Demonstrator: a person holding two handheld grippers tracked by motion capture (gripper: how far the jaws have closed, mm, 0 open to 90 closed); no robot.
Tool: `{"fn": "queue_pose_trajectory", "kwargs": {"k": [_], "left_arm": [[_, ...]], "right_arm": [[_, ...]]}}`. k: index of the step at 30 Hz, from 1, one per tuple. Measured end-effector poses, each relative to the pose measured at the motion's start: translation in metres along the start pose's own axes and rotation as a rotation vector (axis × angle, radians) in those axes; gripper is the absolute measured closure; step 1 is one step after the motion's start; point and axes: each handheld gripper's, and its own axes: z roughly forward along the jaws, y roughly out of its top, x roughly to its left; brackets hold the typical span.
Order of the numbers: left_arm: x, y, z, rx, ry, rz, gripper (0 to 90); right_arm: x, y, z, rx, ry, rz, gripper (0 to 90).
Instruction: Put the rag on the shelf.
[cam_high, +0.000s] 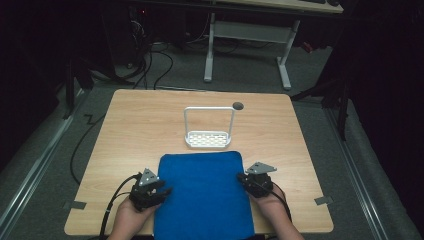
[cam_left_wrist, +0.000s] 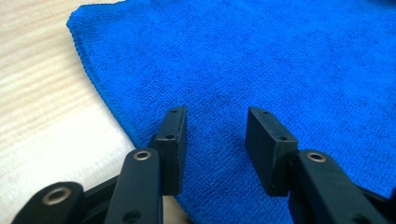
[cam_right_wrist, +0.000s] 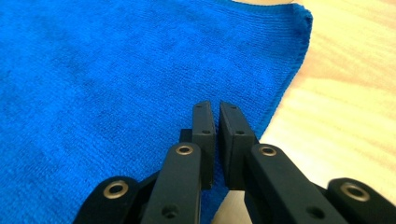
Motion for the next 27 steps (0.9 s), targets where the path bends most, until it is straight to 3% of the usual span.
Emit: {"fn": "queue_pose_trajectory", "kwargs": {"k": [3, 10, 19, 21, 22, 25, 26, 27], "left_arm": [[-0.008, -0.007, -0.008, 0.016, -0.028, 0.013, 59.2], [-0.023, -0.017, -0.017, 0.036, -0.050, 0.058, 59.2], [-0.025, -0.019, -0.021, 0.043, -0.057, 0.073, 60.8], [-0.023, -0.019, -0.020, 0.032, -0.054, 0.070, 60.1], [-0.020, -0.017, -0.020, 0.012, -0.033, 0.067, 58.4], [-0.013, -0.014, -0.020, -0.011, -0.021, 0.049, 55.6], [-0.001, -0.010, -0.020, -0.045, -0.018, -0.011, 53.9], [-0.001, -0.010, -0.020, -0.045, -0.018, -0.011, 52.2]], "right_arm": [[0.005, -0.008, -0.011, 0.014, 0.029, -0.014, 86.0], [0.016, -0.021, -0.027, 0.030, 0.047, -0.019, 85.8], [0.025, -0.028, -0.037, 0.046, 0.059, -0.029, 83.1], [0.023, -0.028, -0.038, 0.019, 0.073, -0.014, 80.8], [0.019, -0.026, -0.039, -0.011, 0.073, 0.001, 79.2], [0.016, -0.026, -0.038, -0.019, 0.065, 0.012, 76.4], [0.013, -0.027, -0.036, -0.021, 0.055, 0.018, 71.2], [0.013, -0.027, -0.036, -0.021, 0.055, 0.018, 71.2]]}}
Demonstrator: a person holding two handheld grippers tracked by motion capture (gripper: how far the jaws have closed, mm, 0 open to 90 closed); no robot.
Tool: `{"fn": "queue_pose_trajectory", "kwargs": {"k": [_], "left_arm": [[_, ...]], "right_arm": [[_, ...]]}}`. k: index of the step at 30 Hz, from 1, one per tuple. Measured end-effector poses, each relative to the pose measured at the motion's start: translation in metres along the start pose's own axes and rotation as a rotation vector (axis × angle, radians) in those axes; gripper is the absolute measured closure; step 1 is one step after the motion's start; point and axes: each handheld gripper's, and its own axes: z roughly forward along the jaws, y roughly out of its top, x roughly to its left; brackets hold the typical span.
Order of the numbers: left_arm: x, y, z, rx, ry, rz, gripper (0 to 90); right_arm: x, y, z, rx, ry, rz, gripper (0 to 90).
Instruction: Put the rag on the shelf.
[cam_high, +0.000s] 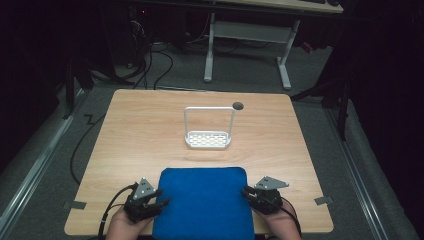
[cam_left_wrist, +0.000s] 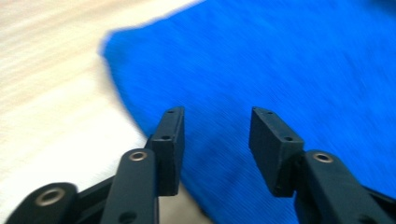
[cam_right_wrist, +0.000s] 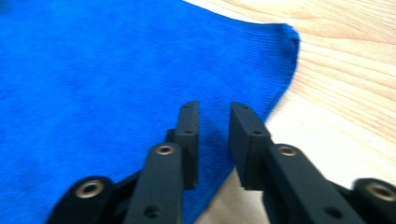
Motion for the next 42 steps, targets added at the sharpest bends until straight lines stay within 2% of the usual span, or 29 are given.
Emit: {"fn": "queue_pose_trajectory", "kwargs": {"k": [2, 3, 4, 7, 10, 12, 13, 16, 20, 21, 24, 26, 27, 28, 29, 30, 31, 33, 35, 36, 37, 38, 39, 42], "left_arm": [[0.012, 0.006, 0.001, -0.029, 0.016, -0.052, 50.9], [0.024, 0.012, 0.003, -0.051, 0.028, -0.086, 48.0], [0.024, 0.012, 0.003, -0.051, 0.028, -0.086, 46.7], [0.037, 0.021, 0.009, -0.061, 0.049, -0.117, 45.9], [0.043, 0.030, 0.020, -0.041, 0.066, -0.117, 44.9], [0.043, 0.034, 0.029, -0.029, 0.096, -0.110, 46.0], [0.047, 0.035, 0.035, -0.022, 0.079, -0.144, 50.3], [0.048, 0.035, 0.039, 0.002, 0.085, -0.149, 53.2], [0.047, 0.033, 0.041, 0.007, 0.074, -0.125, 62.3], [0.048, 0.033, 0.041, 0.005, 0.057, -0.124, 65.2], [0.047, 0.032, 0.042, 0.008, 0.043, -0.118, 71.8], [0.045, 0.032, 0.042, 0.013, 0.041, -0.105, 72.5], [0.045, 0.032, 0.042, 0.016, 0.029, -0.107, 76.4], [0.045, 0.032, 0.042, 0.016, 0.029, -0.107, 78.8], [0.045, 0.031, 0.042, 0.013, 0.019, -0.116, 81.4], [0.045, 0.031, 0.042, 0.013, 0.019, -0.116, 83.5], [0.046, 0.030, 0.042, 0.010, 0.013, -0.122, 85.2], [0.047, 0.030, 0.043, 0.001, 0.004, -0.128, 85.9], [0.047, 0.030, 0.044, -0.002, 0.002, -0.130, 86.4], [0.047, 0.030, 0.044, -0.004, 0.004, -0.130, 86.4], [0.047, 0.030, 0.044, -0.005, 0.005, -0.129, 86.4], [0.047, 0.030, 0.044, -0.005, 0.006, -0.130, 86.4], [0.047, 0.030, 0.044, -0.004, 0.007, -0.133, 86.5], [0.048, 0.029, 0.043, -0.007, 0.007, -0.142, 86.8]], "right_arm": [[-0.003, -0.001, 0.001, -0.006, -0.015, 0.006, 66.9], [-0.007, -0.001, 0.001, -0.016, -0.026, 0.019, 65.1], [-0.007, -0.001, 0.001, -0.016, -0.026, 0.019, 65.1], [-0.011, 0.000, -0.001, -0.037, -0.041, 0.038, 64.4], [-0.014, -0.001, -0.002, -0.044, -0.052, 0.049, 64.2], [-0.015, -0.001, -0.002, -0.045, -0.050, 0.059, 62.0], [-0.015, -0.002, -0.003, -0.050, -0.049, 0.064, 61.1], [-0.016, -0.003, -0.004, -0.052, -0.054, 0.063, 61.0], [-0.017, -0.008, -0.008, -0.051, -0.066, 0.070, 60.5], [-0.017, -0.011, -0.010, -0.054, -0.074, 0.076, 60.0], [-0.017, -0.013, -0.013, -0.058, -0.075, 0.090, 59.0], [-0.017, -0.012, -0.013, -0.069, -0.073, 0.096, 56.8], [-0.017, -0.009, -0.012, -0.090, -0.047, 0.124, 53.5], [-0.017, -0.009, -0.012, -0.090, -0.047, 0.124, 53.5], [-0.017, 0.000, -0.009, -0.105, -0.050, 0.117, 52.7], [-0.017, 0.000, -0.009, -0.105, -0.050, 0.117, 52.7], [-0.019, 0.011, -0.003, -0.108, -0.059, 0.107, 52.0], [-0.021, 0.017, 0.001, -0.104, -0.062, 0.098, 51.9], [-0.027, 0.033, 0.015, -0.083, -0.078, 0.099, 52.6], [-0.027, 0.033, 0.015, -0.083, -0.078, 0.099, 52.6], [-0.031, 0.041, 0.027, -0.053, -0.067, 0.118, 53.6], [-0.031, 0.041, 0.027, -0.053, -0.067, 0.118, 53.6], [-0.033, 0.040, 0.038, -0.026, -0.090, 0.138, 54.5], [-0.032, 0.035, 0.040, -0.029, -0.086, 0.165, 58.2]]}}
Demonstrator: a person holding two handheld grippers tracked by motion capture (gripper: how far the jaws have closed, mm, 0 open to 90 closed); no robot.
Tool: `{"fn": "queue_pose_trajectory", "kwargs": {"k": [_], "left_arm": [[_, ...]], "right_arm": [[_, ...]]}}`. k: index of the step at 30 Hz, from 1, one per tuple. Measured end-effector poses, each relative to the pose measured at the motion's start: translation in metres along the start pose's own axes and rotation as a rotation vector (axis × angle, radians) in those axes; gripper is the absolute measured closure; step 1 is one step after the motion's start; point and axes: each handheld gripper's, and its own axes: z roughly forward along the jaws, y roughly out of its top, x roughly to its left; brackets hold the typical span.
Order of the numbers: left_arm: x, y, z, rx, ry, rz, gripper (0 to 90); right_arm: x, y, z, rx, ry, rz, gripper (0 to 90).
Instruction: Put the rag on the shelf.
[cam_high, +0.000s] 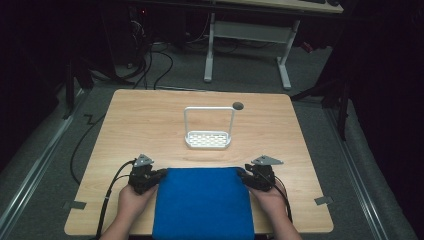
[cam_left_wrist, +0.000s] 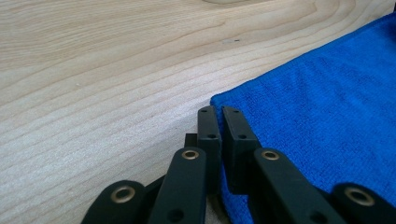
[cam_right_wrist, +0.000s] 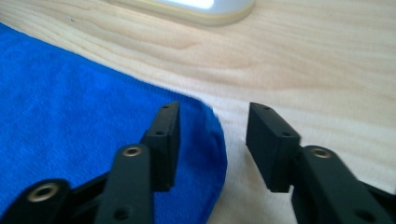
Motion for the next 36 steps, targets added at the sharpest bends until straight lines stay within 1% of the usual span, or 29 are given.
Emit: {"fn": "queue_pose_trajectory", "kwargs": {"k": [2, 3, 4, 5, 6, 8, 9, 11, 12, 13, 15, 17, 19, 21, 22, 23, 26, 28, 32, 35, 36], "left_arm": [[0.000, 0.000, 0.000, -0.001, 0.003, 0.006, 86.7], [0.000, 0.000, 0.000, -0.002, 0.003, 0.006, 86.8], [0.000, 0.000, 0.000, -0.002, 0.004, 0.005, 86.8], [0.000, 0.000, 0.000, -0.004, 0.005, 0.002, 86.8], [0.000, 0.000, 0.000, -0.004, 0.005, 0.002, 86.8], [0.000, 0.000, 0.000, -0.003, 0.006, 0.004, 86.8], [0.000, 0.000, 0.000, -0.001, 0.006, 0.004, 86.8], [0.000, 0.000, 0.000, -0.002, 0.006, 0.003, 86.9], [-0.001, 0.000, 0.000, -0.002, 0.006, 0.004, 86.9], [-0.001, 0.000, 0.000, -0.004, 0.006, 0.004, 86.9], [-0.001, 0.000, -0.001, -0.009, 0.003, 0.004, 87.0], [-0.001, 0.000, -0.004, -0.025, -0.008, -0.001, 87.0], [-0.002, 0.001, -0.008, -0.036, -0.011, 0.007, 87.1], [-0.002, 0.001, -0.009, -0.043, -0.014, 0.005, 87.0], [-0.002, 0.001, -0.011, -0.053, -0.015, 0.004, 87.0], [-0.003, 0.002, -0.014, -0.067, -0.015, 0.004, 87.0], [-0.004, 0.002, -0.017, -0.082, -0.016, 0.005, 87.0], [-0.006, 0.003, -0.021, -0.103, -0.014, 0.009, 87.0], [-0.008, 0.004, -0.025, -0.120, -0.013, 0.011, 87.1], [-0.010, 0.006, -0.030, -0.142, -0.006, 0.026, 87.2], [-0.010, 0.006, -0.030, -0.142, -0.006, 0.026, 87.2]], "right_arm": [[0.001, -0.001, -0.003, 0.001, -0.013, -0.039, 59.7], [-0.001, -0.003, -0.004, 0.000, -0.002, -0.028, 61.3], [-0.001, -0.003, -0.004, 0.000, -0.002, -0.028, 61.3], [0.000, -0.004, -0.002, 0.006, -0.006, -0.038, 64.8], [0.000, -0.004, -0.002, 0.006, -0.006, -0.038, 64.8], [0.001, -0.003, 0.001, 0.012, -0.009, -0.058, 67.5], [0.001, -0.004, 0.003, 0.016, -0.014, -0.049, 70.8], [0.001, -0.003, 0.004, 0.013, -0.016, -0.061, 75.5], [0.002, -0.003, 0.004, 0.013, -0.016, -0.062, 80.0], [0.002, -0.003, 0.004, 0.016, -0.009, -0.074, 83.5], [0.004, -0.003, 0.004, 0.016, -0.003, -0.078, 87.4], [0.005, -0.002, 0.002, 0.000, 0.000, -0.090, 87.9], [0.005, -0.001, -0.001, -0.018, 0.010, -0.087, 88.0], [0.006, -0.001, -0.002, -0.023, 0.013, -0.081, 88.0], [0.006, 0.000, -0.004, -0.038, 0.022, -0.083, 88.1], [0.006, 0.000, -0.005, -0.043, 0.024, -0.085, 88.1], [0.007, 0.001, -0.008, -0.058, 0.030, -0.081, 88.1], [0.008, 0.002, -0.012, -0.082, 0.033, -0.083, 88.1], [0.008, 0.005, -0.016, -0.112, 0.037, -0.087, 88.2], [0.009, 0.008, -0.020, -0.141, 0.044, -0.075, 88.3], [0.009, 0.008, -0.020, -0.141, 0.044, -0.075, 88.3]]}}
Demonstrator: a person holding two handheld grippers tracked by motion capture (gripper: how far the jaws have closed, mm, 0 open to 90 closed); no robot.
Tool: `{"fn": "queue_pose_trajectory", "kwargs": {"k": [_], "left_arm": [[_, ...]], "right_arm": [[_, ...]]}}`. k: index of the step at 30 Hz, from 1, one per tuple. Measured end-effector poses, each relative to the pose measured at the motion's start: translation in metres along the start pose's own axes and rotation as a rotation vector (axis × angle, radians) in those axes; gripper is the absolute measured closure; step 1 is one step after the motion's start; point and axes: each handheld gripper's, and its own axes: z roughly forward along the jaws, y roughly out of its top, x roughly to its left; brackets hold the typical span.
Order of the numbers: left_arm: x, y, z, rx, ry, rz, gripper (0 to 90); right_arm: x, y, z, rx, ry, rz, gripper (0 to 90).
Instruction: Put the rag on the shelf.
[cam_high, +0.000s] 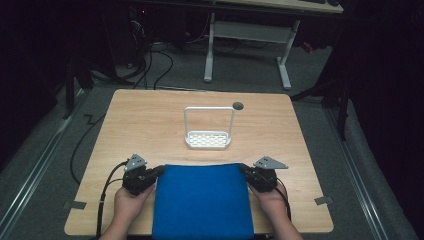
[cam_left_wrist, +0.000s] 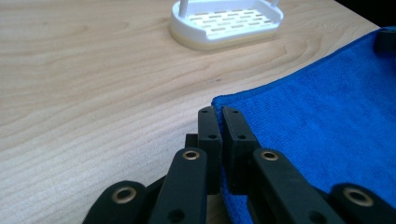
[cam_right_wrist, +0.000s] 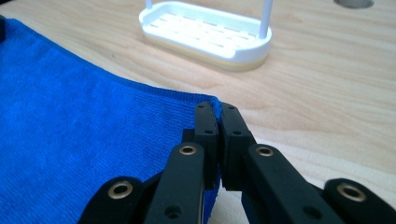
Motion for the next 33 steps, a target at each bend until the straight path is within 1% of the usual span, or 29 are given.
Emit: {"fn": "queue_pose_trajectory", "kwargs": {"k": [1, 2, 4, 5, 6, 8, 9, 11, 12, 13, 14, 16, 17, 19, 20, 22, 23, 24, 26, 27, 28, 29, 30, 31, 32, 33], "left_arm": [[0.000, 0.001, 0.000, -0.005, 0.001, -0.002, 87.3], [0.000, 0.002, -0.001, -0.009, -0.002, -0.006, 87.3], [-0.003, 0.008, -0.003, -0.023, 0.007, 0.013, 87.4], [-0.003, 0.008, -0.003, -0.023, 0.007, 0.013, 87.4], [-0.003, 0.010, -0.004, -0.025, 0.008, 0.020, 87.4], [-0.002, 0.015, -0.005, -0.050, 0.012, 0.021, 87.4], [-0.002, 0.017, -0.006, -0.052, 0.016, 0.021, 87.5], [0.000, 0.021, -0.008, -0.059, 0.018, 0.016, 87.5], [0.001, 0.024, -0.008, -0.069, 0.021, 0.016, 87.6], [0.001, 0.030, -0.011, -0.086, 0.025, 0.019, 87.5], [0.001, 0.030, -0.011, -0.086, 0.025, 0.019, 87.5], [0.000, 0.036, -0.012, -0.105, 0.028, 0.023, 87.5], [0.000, 0.040, -0.012, -0.121, 0.027, 0.019, 87.5], [-0.001, 0.042, -0.012, -0.122, 0.030, 0.020, 87.5], [-0.002, 0.047, -0.012, -0.134, 0.031, 0.024, 87.5], [-0.002, 0.049, -0.012, -0.141, 0.030, 0.023, 87.6], [-0.002, 0.052, -0.012, -0.150, 0.029, 0.023, 87.6], [-0.003, 0.055, -0.013, -0.154, 0.031, 0.026, 87.6], [-0.004, 0.061, -0.014, -0.165, 0.034, 0.035, 87.5], [-0.005, 0.067, -0.015, -0.178, 0.038, 0.041, 87.5], [-0.005, 0.067, -0.015, -0.178, 0.038, 0.041, 87.5], [-0.006, 0.073, -0.016, -0.193, 0.042, 0.053, 87.6], [-0.006, 0.073, -0.016, -0.193, 0.042, 0.053, 87.6], [-0.006, 0.079, -0.018, -0.205, 0.048, 0.057, 87.6], [-0.006, 0.079, -0.018, -0.205, 0.048, 0.057, 87.6], [-0.006, 0.086, -0.021, -0.223, 0.049, 0.057, 87.6]], "right_arm": [[0.001, 0.003, -0.002, -0.018, 0.000, 0.002, 88.3], [0.001, 0.003, -0.002, -0.018, 0.000, 0.002, 88.3], [0.003, 0.008, -0.006, -0.045, -0.006, 0.001, 88.3], [0.003, 0.008, -0.006, -0.045, -0.006, 0.001, 88.3], [0.003, 0.010, -0.007, -0.056, -0.005, -0.006, 88.3], [0.003, 0.014, -0.010, -0.071, 0.002, -0.007, 88.3], [0.003, 0.016, -0.011, -0.078, 0.005, -0.003, 88.3], [0.001, 0.021, -0.014, -0.089, 0.000, -0.009, 88.3], [0.000, 0.023, -0.015, -0.097, -0.005, -0.017, 88.3], [-0.001, 0.026, -0.018, -0.110, -0.013, -0.021, 88.3], [-0.001, 0.026, -0.018, -0.110, -0.013, -0.021, 88.3], [-0.001, 0.029, -0.020, -0.132, -0.019, -0.016, 88.4], [-0.001, 0.032, -0.020, -0.150, -0.018, -0.007, 88.3], [-0.002, 0.034, -0.020, -0.157, -0.023, -0.011, 88.3], [-0.002, 0.038, -0.021, -0.180, -0.027, -0.011, 88.3], [-0.002, 0.041, -0.022, -0.188, -0.027, -0.011, 88.3], [-0.002, 0.046, -0.023, -0.202, -0.031, -0.017, 88.3], [-0.002, 0.046, -0.023, -0.202, -0.031, -0.017, 88.3], [-0.004, 0.052, -0.026, -0.221, -0.037, -0.022, 88.3], [-0.006, 0.059, -0.029, -0.239, -0.037, -0.020, 88.4], [-0.006, 0.059, -0.029, -0.239, -0.037, -0.020, 88.4], [-0.008, 0.065, -0.032, -0.260, -0.042, -0.020, 88.3], [-0.008, 0.065, -0.032, -0.260, -0.042, -0.020, 88.3], [-0.009, 0.071, -0.035, -0.273, -0.044, -0.008, 88.4], [-0.009, 0.071, -0.035, -0.273, -0.044, -0.008, 88.4], [-0.011, 0.077, -0.037, -0.288, -0.049, -0.009, 88.3]]}}
